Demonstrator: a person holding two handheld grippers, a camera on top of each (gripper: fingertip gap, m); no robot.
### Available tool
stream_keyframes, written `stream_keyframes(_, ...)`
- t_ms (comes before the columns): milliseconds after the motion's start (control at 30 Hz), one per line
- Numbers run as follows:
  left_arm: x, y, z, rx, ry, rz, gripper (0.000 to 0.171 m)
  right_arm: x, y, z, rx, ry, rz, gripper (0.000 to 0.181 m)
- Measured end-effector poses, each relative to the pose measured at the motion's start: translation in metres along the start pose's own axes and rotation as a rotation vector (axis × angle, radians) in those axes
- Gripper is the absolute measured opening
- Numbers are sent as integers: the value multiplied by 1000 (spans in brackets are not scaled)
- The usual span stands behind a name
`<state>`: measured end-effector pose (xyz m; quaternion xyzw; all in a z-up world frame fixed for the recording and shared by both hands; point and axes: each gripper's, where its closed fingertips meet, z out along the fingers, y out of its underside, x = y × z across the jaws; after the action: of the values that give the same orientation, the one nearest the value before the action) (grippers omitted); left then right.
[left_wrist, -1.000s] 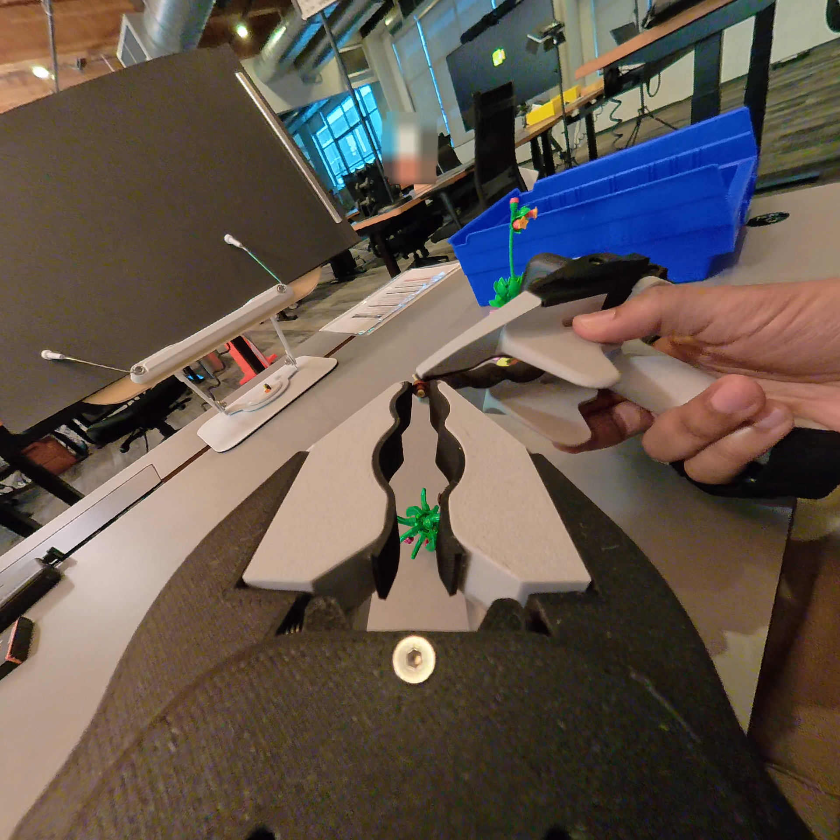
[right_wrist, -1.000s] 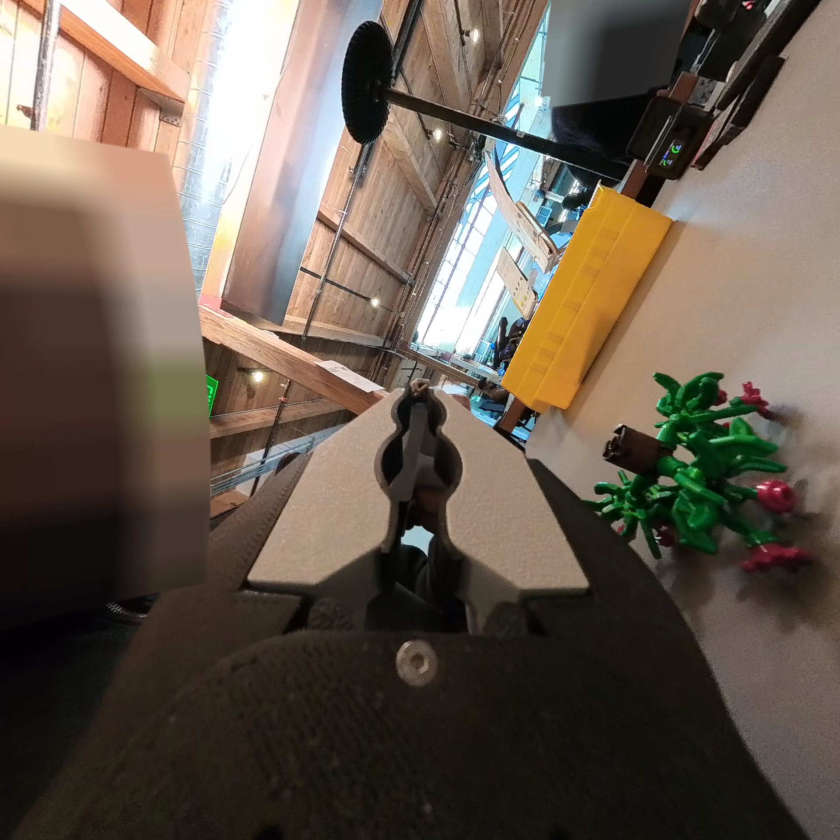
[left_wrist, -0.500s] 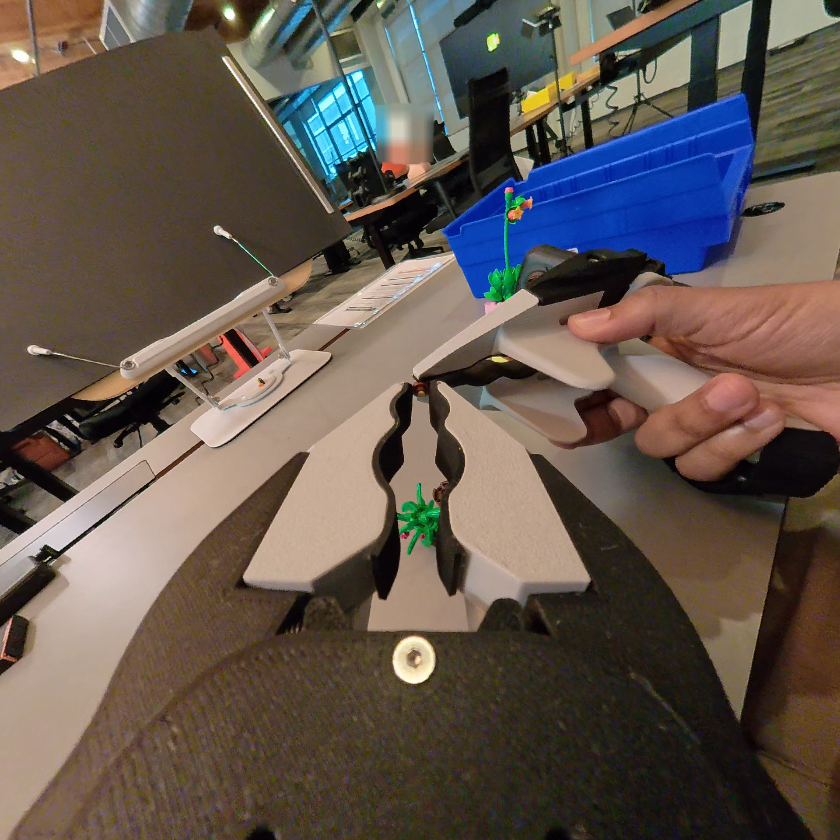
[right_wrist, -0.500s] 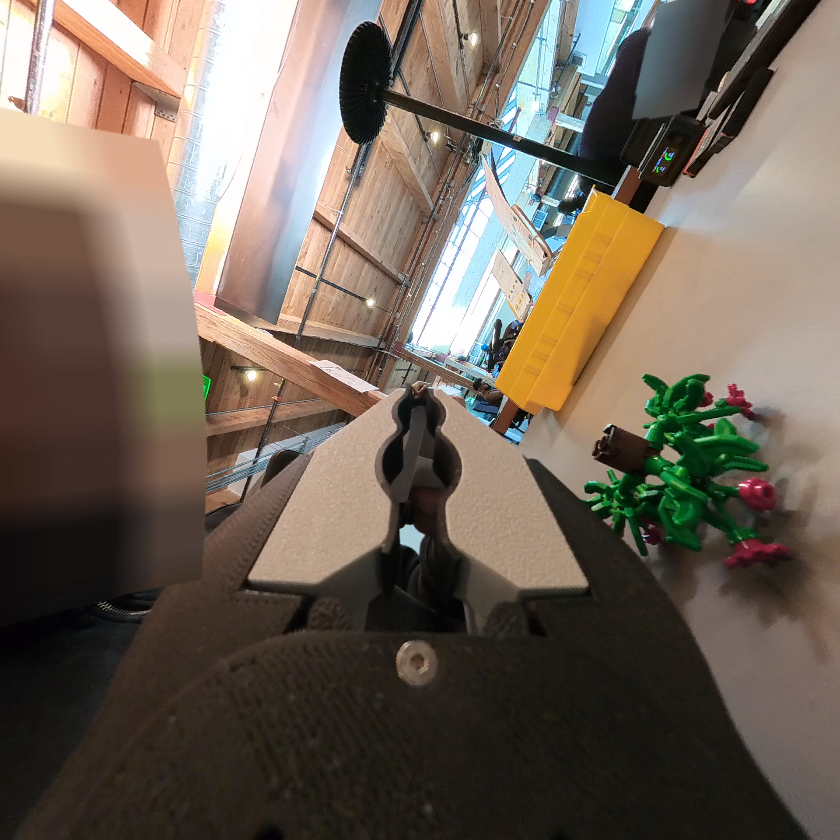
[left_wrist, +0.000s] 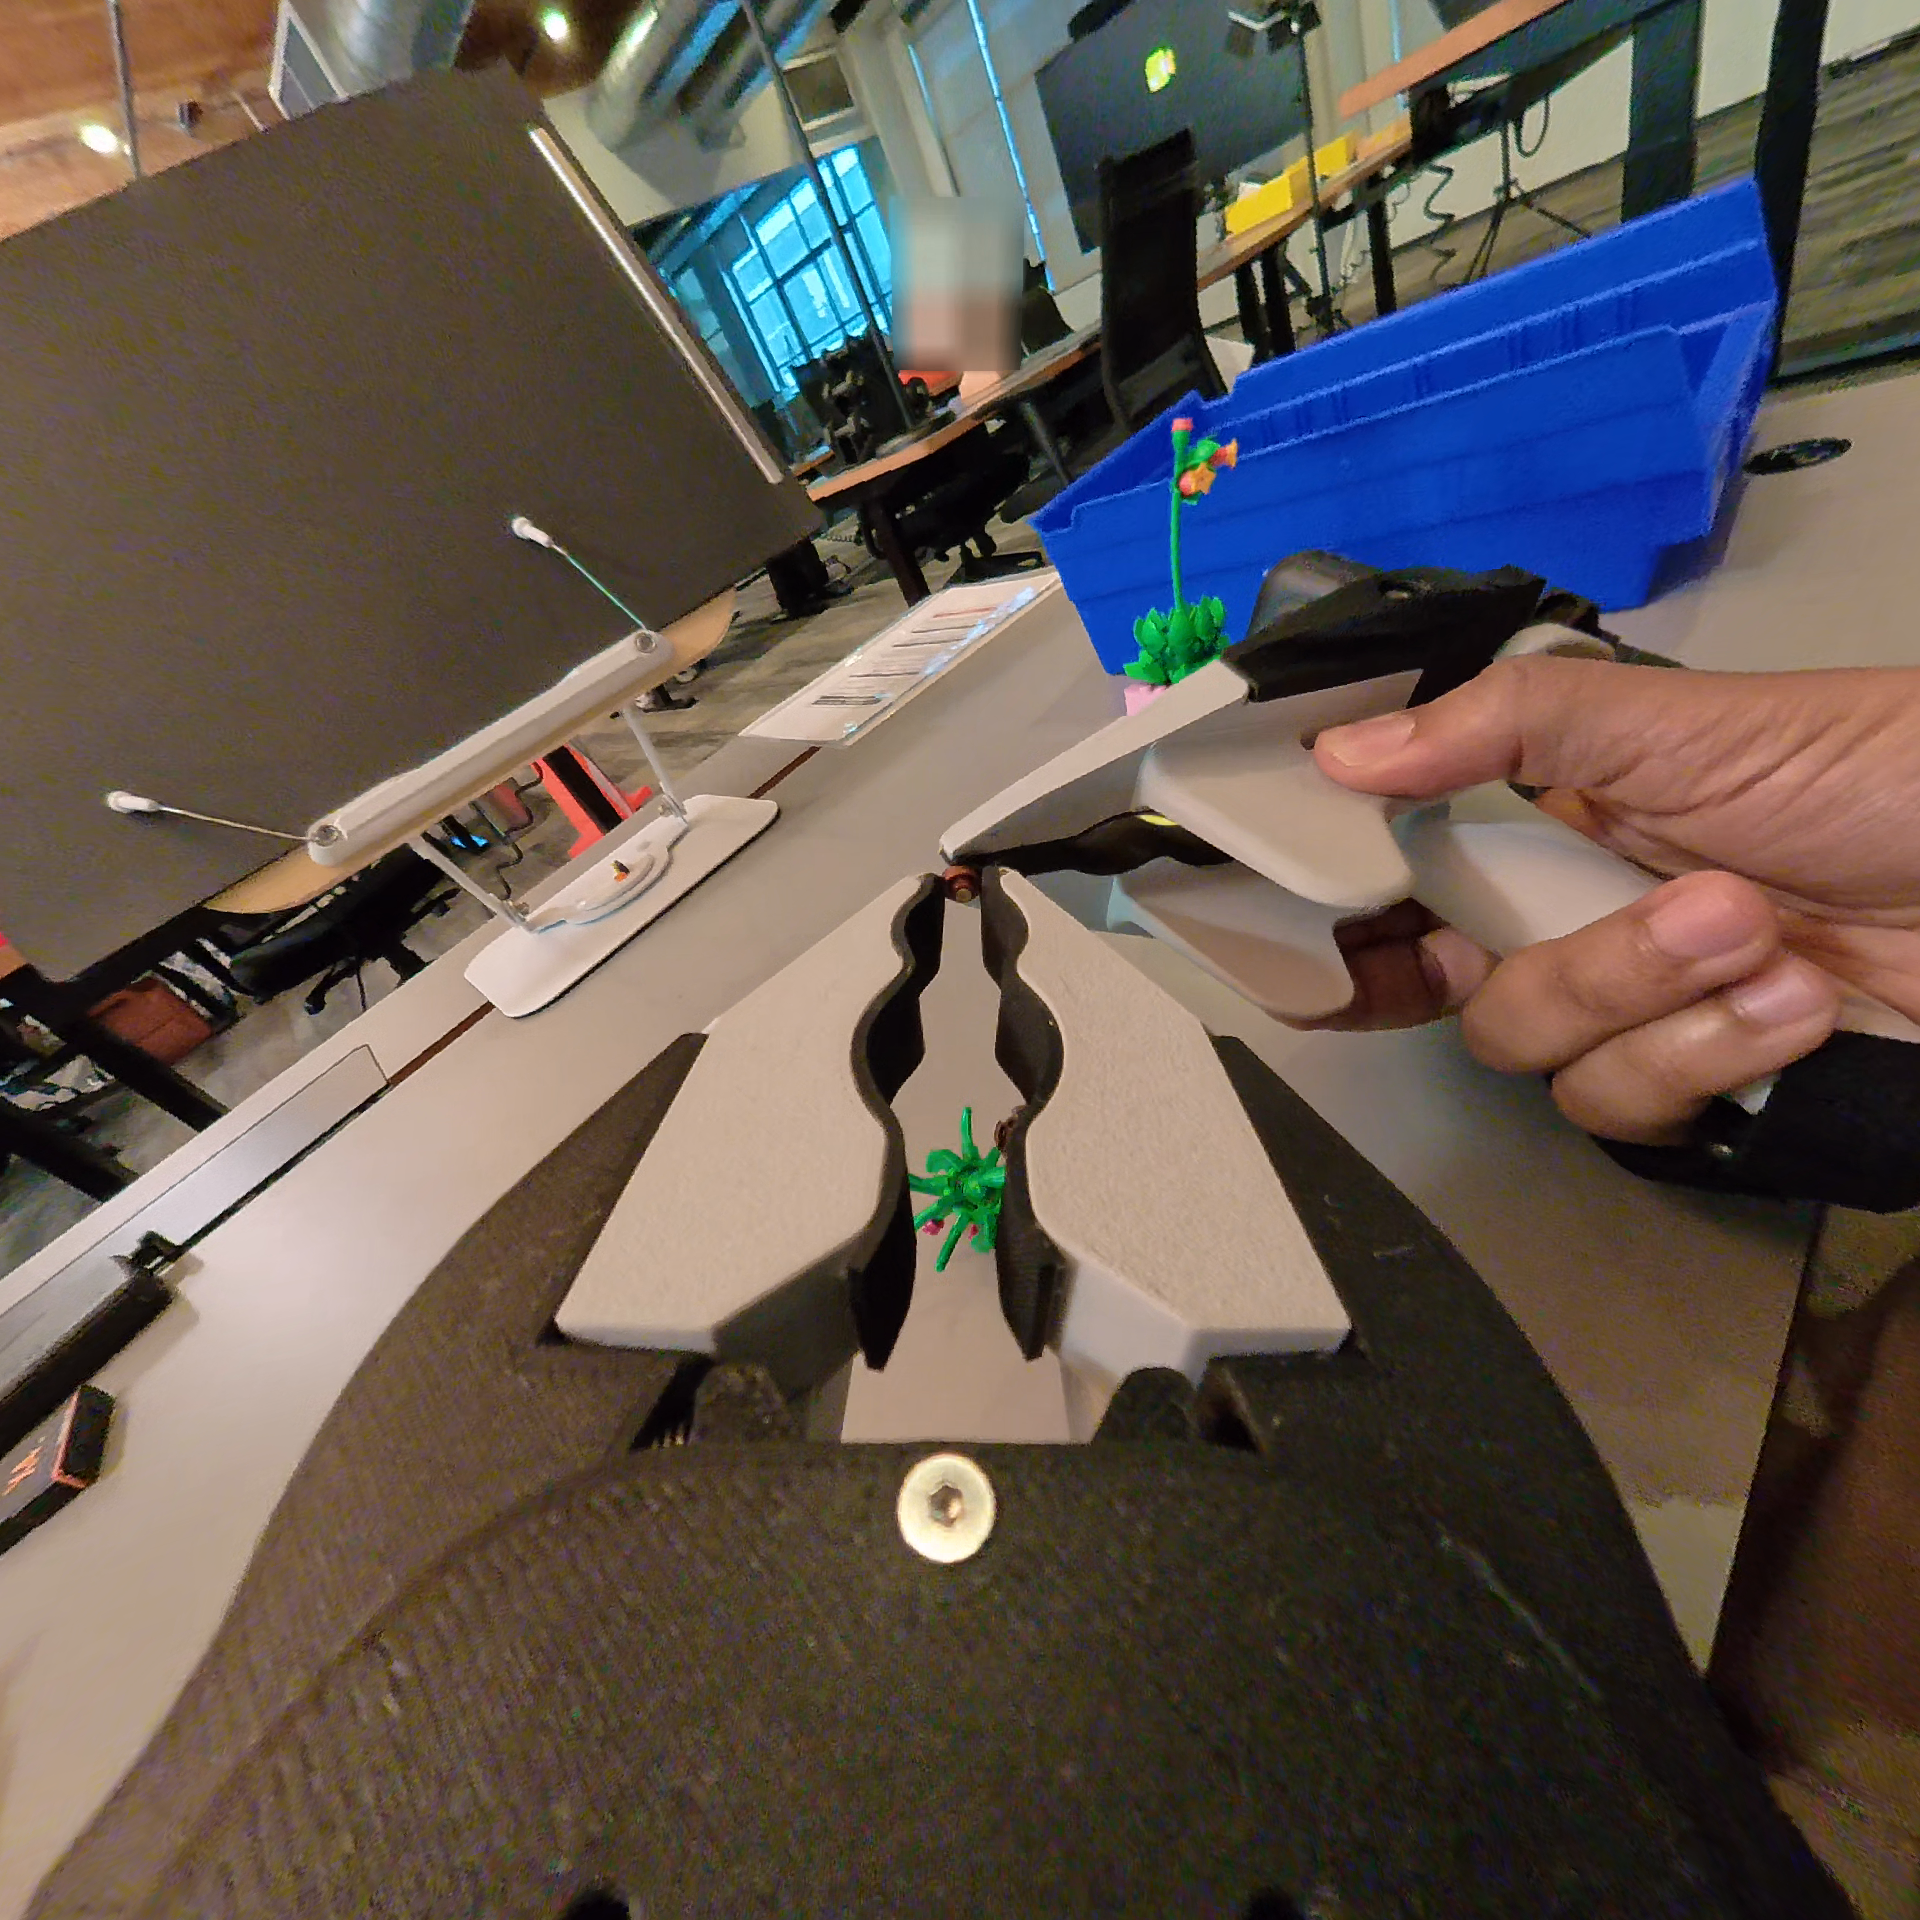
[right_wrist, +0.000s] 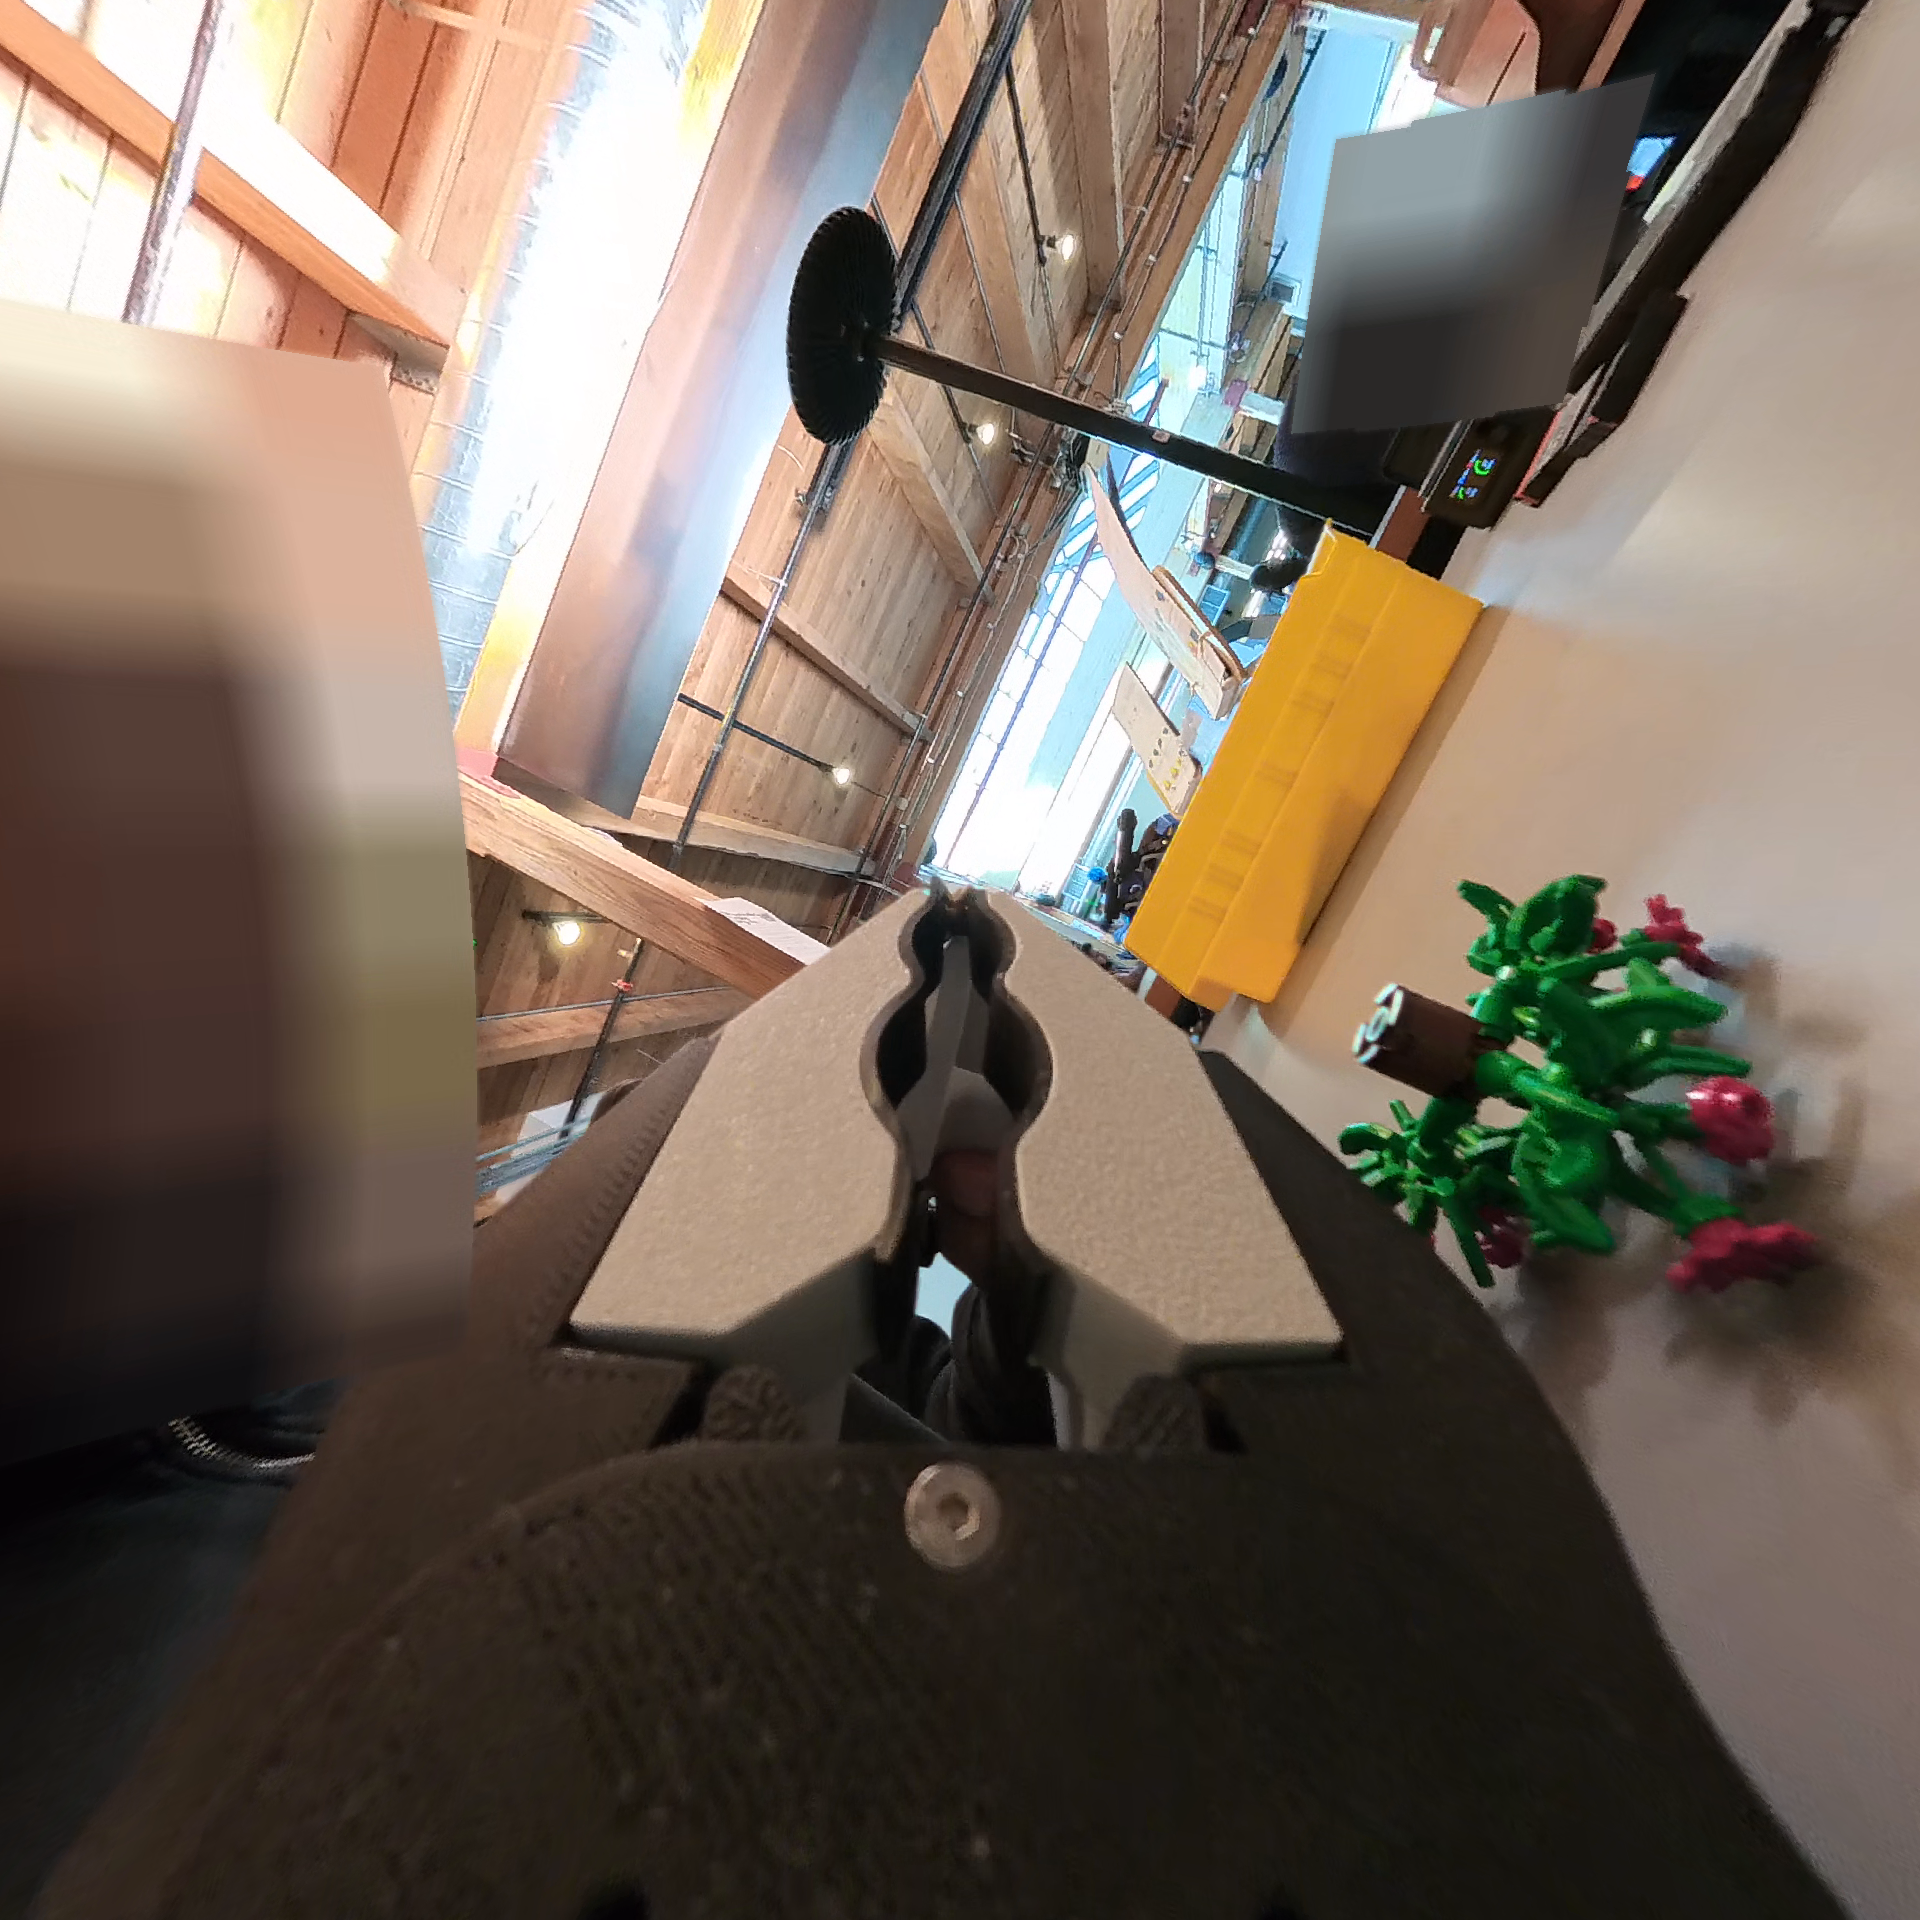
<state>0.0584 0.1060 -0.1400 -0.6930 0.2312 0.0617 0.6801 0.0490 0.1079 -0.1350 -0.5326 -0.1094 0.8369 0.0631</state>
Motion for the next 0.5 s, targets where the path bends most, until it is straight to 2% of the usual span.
stream_keyframes(500,-2,-10,-4,52,16,-77,3,-13,0,4,-1,-57,1,1)
